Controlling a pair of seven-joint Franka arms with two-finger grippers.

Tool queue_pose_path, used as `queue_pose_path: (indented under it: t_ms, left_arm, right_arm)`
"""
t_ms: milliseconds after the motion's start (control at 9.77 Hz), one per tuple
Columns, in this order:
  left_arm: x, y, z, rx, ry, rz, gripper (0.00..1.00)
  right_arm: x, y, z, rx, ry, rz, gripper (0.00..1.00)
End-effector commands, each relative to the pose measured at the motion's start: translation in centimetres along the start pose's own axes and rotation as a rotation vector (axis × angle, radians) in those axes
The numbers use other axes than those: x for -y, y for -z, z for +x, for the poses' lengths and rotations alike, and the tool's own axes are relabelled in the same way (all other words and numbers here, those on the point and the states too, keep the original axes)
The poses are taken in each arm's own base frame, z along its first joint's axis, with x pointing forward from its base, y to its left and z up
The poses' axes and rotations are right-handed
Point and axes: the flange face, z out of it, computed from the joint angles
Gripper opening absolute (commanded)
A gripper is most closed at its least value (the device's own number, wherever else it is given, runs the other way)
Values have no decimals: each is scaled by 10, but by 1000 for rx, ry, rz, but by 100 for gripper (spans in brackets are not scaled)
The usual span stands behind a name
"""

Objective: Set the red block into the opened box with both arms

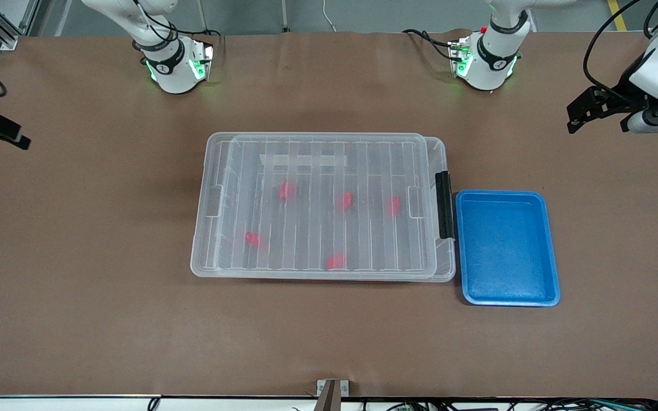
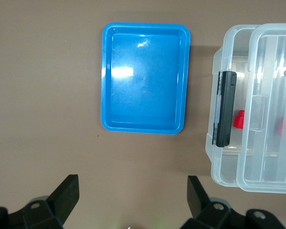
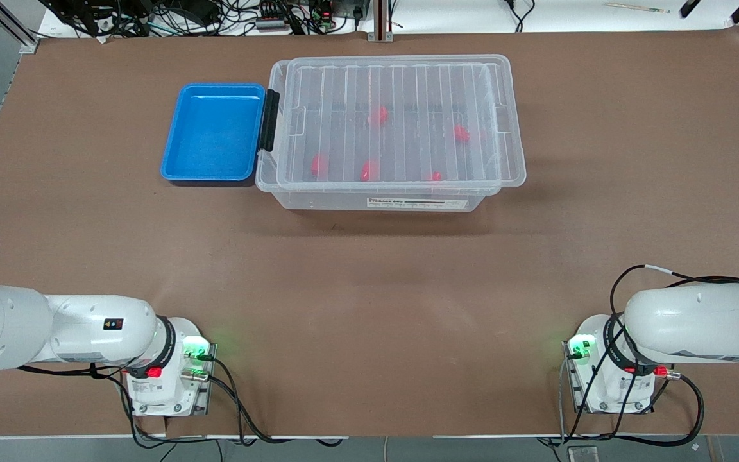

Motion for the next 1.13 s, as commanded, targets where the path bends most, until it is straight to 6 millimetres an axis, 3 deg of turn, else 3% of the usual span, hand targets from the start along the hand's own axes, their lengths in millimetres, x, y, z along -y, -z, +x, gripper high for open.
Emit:
queue_pose_path:
  t_ms: [0, 1024]
  left_arm:
    - [-1, -14, 8, 38, 0, -12, 100]
    - [2, -14, 8, 46, 1, -13, 100]
  right_arm:
    - [-4, 21, 1, -12, -16, -9, 100]
    - [-6, 19, -3, 25, -22, -42, 100]
